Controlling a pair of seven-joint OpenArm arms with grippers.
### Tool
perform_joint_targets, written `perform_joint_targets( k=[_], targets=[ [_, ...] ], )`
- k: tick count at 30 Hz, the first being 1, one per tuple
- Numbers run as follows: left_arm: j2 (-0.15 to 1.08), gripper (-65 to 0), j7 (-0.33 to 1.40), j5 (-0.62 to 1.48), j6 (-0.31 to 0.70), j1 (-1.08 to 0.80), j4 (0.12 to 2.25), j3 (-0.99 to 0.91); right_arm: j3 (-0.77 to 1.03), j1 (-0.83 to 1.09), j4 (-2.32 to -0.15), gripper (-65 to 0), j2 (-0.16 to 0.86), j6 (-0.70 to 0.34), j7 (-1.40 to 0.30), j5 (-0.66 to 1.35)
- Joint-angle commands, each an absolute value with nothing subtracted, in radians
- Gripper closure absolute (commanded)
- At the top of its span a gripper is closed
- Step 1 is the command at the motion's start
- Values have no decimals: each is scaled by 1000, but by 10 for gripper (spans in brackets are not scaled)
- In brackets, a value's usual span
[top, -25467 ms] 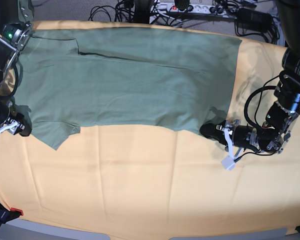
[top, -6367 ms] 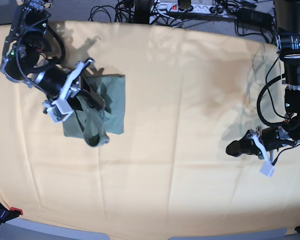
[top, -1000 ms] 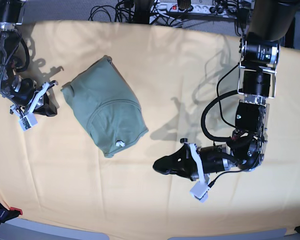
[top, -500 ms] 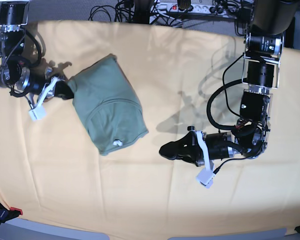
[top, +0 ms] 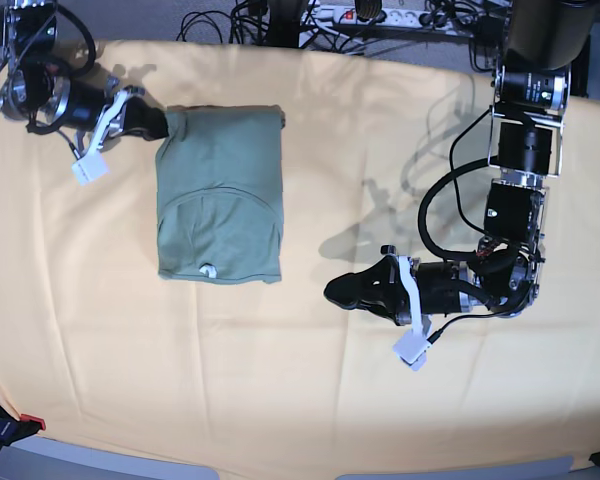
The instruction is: Fold the T-shirt properly
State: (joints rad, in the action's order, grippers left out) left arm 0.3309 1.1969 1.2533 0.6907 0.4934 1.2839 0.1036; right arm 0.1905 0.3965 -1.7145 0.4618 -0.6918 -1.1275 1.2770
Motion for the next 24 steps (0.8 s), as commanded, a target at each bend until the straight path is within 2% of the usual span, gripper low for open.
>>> perform_joint_targets(
  k=[1, 6, 11, 16, 20, 24],
  targets=[
    [336, 0, 1180, 1298, 698, 524, 1300, 96, 197, 399, -1751, 0, 471, -698, -1119, 1304],
    [338, 0, 1187, 1325, 698, 524, 1300, 96, 248, 404, -1830, 0, 471, -698, -1068, 1246],
    [367, 0, 1232, 1452, 698, 524, 1301, 91, 417, 400, -1888, 0, 471, -698, -1032, 1279],
    [369, 0, 1367, 1484, 698, 524, 1301, 19, 570, 401, -1888, 0, 460, -698, -1180, 1484],
    [371, 0, 1396, 1484, 680, 515, 1303, -80, 662, 408, -1893, 0, 460, -698, -1366, 1484],
    [425, 0, 1396, 1484, 649, 460, 1333, -157, 739, 447, -1902, 0, 460, -698, -1373, 1484]
  ],
)
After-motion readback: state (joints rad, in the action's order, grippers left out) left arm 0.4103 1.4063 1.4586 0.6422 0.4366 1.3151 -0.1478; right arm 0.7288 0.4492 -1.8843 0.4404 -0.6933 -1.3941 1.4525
